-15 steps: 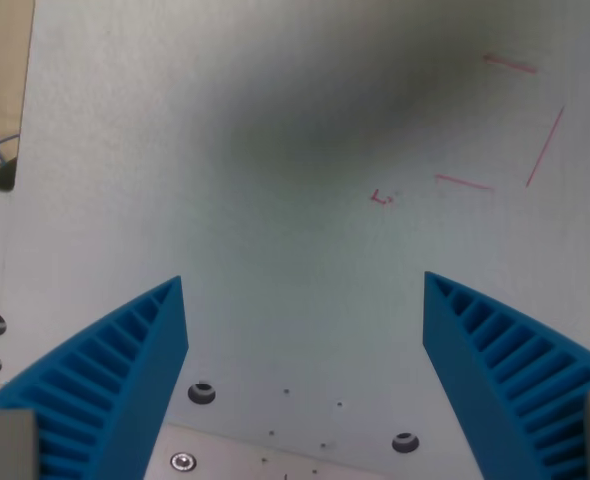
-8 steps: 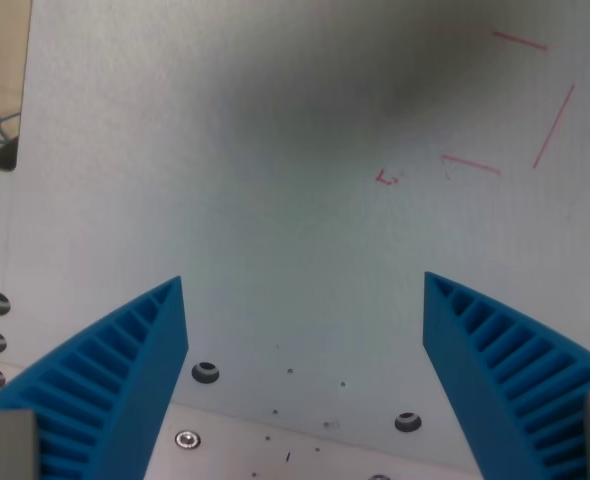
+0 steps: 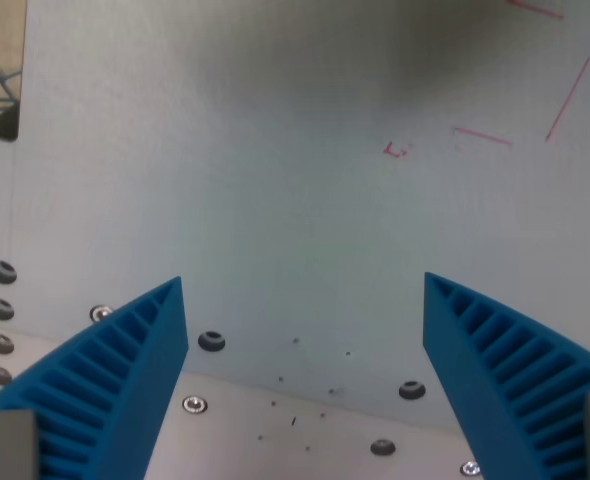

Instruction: Rotate around base positive y

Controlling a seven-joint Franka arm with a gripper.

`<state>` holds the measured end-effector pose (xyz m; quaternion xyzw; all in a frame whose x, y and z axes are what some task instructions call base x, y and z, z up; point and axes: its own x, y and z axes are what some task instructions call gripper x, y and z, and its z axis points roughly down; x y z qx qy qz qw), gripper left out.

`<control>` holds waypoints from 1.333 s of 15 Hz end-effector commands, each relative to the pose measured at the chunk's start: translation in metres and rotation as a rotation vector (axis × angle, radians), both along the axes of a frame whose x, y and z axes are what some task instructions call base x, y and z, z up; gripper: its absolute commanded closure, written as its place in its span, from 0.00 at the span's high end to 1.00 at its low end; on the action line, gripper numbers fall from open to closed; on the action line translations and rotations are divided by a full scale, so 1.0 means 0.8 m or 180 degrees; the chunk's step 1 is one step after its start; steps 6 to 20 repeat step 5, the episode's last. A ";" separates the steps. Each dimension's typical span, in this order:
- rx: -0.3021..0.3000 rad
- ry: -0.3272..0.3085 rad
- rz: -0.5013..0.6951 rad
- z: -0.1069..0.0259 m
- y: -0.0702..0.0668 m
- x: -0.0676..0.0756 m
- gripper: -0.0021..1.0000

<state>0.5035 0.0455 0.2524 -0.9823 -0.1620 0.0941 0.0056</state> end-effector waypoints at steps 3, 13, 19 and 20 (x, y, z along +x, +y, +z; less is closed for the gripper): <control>0.0049 0.0819 0.0000 0.006 0.001 0.011 1.00; 0.0049 0.0893 0.0001 0.006 0.001 0.011 1.00; 0.0049 0.0893 0.0001 0.006 0.001 0.011 1.00; 0.0049 0.0893 0.0001 0.006 0.001 0.011 1.00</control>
